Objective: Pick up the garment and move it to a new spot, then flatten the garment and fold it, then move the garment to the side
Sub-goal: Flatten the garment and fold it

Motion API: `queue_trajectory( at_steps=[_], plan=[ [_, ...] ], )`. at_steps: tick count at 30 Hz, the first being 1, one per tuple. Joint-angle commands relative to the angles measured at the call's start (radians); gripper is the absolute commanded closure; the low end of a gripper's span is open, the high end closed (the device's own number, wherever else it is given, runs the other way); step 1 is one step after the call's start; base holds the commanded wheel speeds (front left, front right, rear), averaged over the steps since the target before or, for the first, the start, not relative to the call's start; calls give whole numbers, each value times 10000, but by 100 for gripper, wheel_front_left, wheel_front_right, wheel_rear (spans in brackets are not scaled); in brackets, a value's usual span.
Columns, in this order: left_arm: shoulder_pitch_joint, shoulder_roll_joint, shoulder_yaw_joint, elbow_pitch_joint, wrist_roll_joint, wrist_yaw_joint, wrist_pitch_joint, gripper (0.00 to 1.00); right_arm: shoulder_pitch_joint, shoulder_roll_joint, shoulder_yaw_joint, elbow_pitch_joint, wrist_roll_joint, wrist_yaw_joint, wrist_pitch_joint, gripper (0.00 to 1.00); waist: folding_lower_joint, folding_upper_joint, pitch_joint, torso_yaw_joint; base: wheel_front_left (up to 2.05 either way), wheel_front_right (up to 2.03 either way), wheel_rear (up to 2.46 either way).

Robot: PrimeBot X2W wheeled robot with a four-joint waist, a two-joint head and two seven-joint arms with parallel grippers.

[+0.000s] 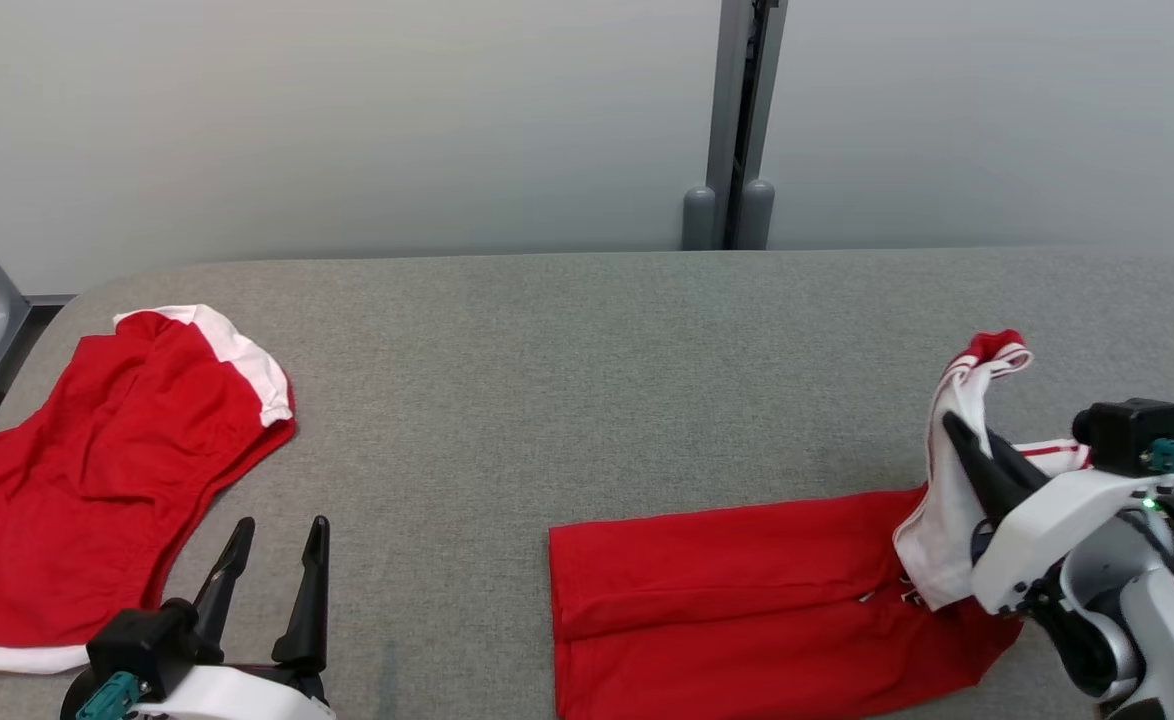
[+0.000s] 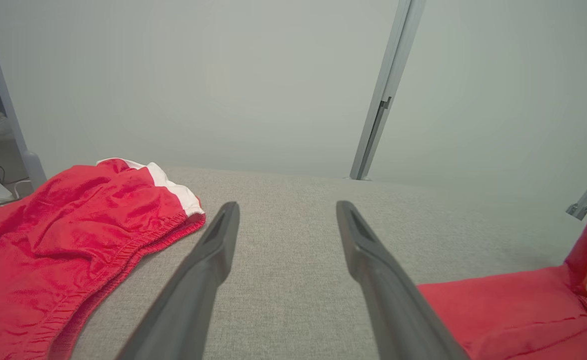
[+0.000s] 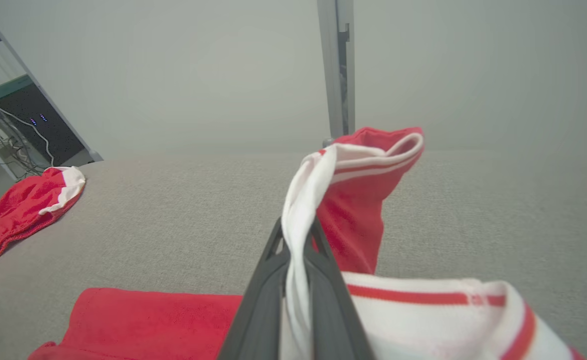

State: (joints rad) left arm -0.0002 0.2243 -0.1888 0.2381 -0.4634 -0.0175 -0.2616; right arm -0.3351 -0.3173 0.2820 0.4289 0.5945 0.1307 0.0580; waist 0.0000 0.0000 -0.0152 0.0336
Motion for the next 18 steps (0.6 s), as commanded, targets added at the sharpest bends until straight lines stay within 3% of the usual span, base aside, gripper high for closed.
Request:
queue_trajectory(
  at_steps=[1,9,18],
  plan=[
    [89,-14,12,52,89,-88,-33,0,290,245,-4,-524,-245,3,343,100,0,0,-40,186,0,0,0],
    [-75,-143,-31,216,175,-172,-31,0,921,1499,22,-1587,-707,3,1306,100,0,0,-56,911,0,0,0],
    [-198,-210,-42,422,214,-265,-33,0,883,2337,22,-1045,-941,3,1712,100,0,0,40,1952,0,0,0]
  ],
)
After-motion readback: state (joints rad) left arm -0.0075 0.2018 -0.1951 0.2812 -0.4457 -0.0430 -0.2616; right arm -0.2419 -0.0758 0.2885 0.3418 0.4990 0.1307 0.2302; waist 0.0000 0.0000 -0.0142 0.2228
